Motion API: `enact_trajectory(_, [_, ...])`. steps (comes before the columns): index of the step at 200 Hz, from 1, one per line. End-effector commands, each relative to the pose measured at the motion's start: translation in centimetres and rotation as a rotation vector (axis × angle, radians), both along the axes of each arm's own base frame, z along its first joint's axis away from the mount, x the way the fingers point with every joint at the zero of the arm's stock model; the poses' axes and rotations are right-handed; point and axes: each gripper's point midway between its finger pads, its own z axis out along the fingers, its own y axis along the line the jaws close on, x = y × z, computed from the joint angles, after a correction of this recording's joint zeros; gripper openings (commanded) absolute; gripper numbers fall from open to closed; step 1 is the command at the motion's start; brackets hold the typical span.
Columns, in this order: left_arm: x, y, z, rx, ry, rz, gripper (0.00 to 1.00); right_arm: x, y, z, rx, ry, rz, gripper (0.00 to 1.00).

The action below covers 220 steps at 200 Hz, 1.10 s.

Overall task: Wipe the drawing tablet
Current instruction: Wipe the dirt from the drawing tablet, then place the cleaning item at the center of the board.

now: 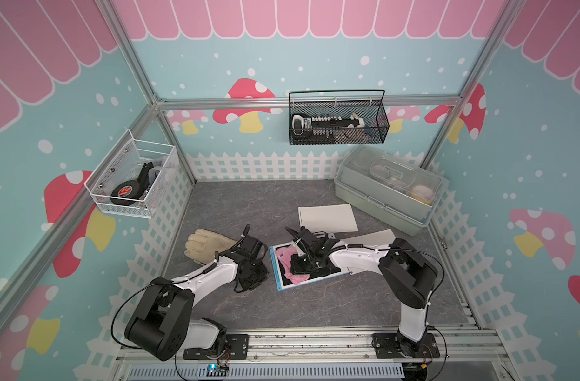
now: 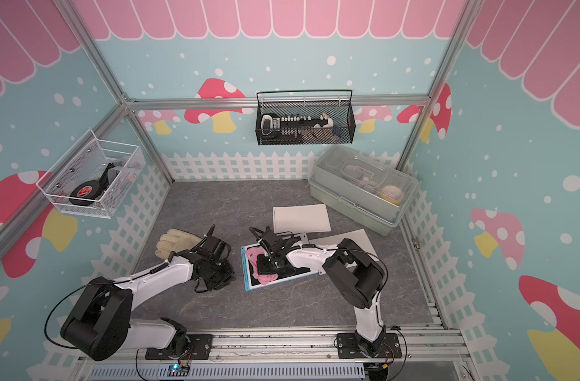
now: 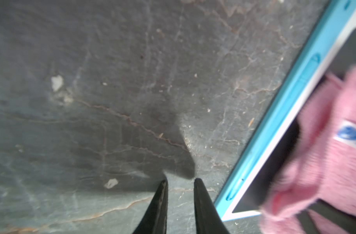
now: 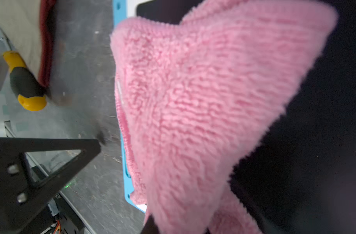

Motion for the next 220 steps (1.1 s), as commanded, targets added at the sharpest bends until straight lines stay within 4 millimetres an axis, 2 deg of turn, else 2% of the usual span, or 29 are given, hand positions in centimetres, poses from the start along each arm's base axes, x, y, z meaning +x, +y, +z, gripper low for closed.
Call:
enact_trajectory(1, [-2.6,2.9,-2.5,0.158,0.121,0.033,0.24,-0.1,-7.1,-0.7,-0.134,0.019,-0.101,0.00])
enact_trajectory(16, [-2.2,2.8,-2.4,0.163,0.125,0.027,0.24,-0.1,-10.4,-0.5,-0.142,0.024,-0.157,0.00])
enact_trajectory(41, [-0.8,2.1,-1.2,0.139,0.077,0.025,0.25,0.0,-12.8,1.0,-0.124,0.009,-0.192,0.00])
enact_trajectory(51, [-0.2,0.9,-0.3,0.115,0.045,-0.003,0.28,0.2,-14.1,1.9,-0.155,-0.013,-0.209,0.00])
enact_trajectory(75, [1.4,-1.9,1.7,0.055,-0.016,-0.053,0.33,0.0,-20.7,1.9,-0.284,-0.012,-0.345,0.00])
enact_trajectory(92, [1.9,-3.4,2.2,0.040,-0.024,-0.071,0.34,-0.6,-25.6,1.7,-0.365,0.004,-0.469,0.00])
enact_trajectory(106, [2.3,-4.0,2.1,0.037,-0.023,-0.074,0.34,-1.1,-28.8,1.9,-0.423,-0.009,-0.552,0.09])
enact_trajectory(120, [2.6,-4.4,1.9,0.034,-0.023,-0.076,0.34,-1.6,-31.0,1.7,-0.452,-0.010,-0.618,0.21])
enact_trajectory(140, [3.0,-5.0,1.7,0.034,-0.022,-0.099,0.34,-2.2,-32.6,0.8,-0.462,0.031,-0.682,0.35])
enact_trajectory(163, [2.6,-5.0,0.6,0.053,0.012,-0.112,0.34,-2.3,-32.8,-0.1,-0.451,0.068,-0.698,0.45])
enact_trajectory(189, [2.3,-4.8,-0.3,0.069,0.035,-0.120,0.34,-1.3,-32.9,1.1,-0.441,0.027,-0.708,0.50])
enact_trajectory(220, [2.3,-4.6,-0.3,0.076,0.030,-0.113,0.34,0.1,-32.9,3.5,-0.455,-0.058,-0.668,0.53])
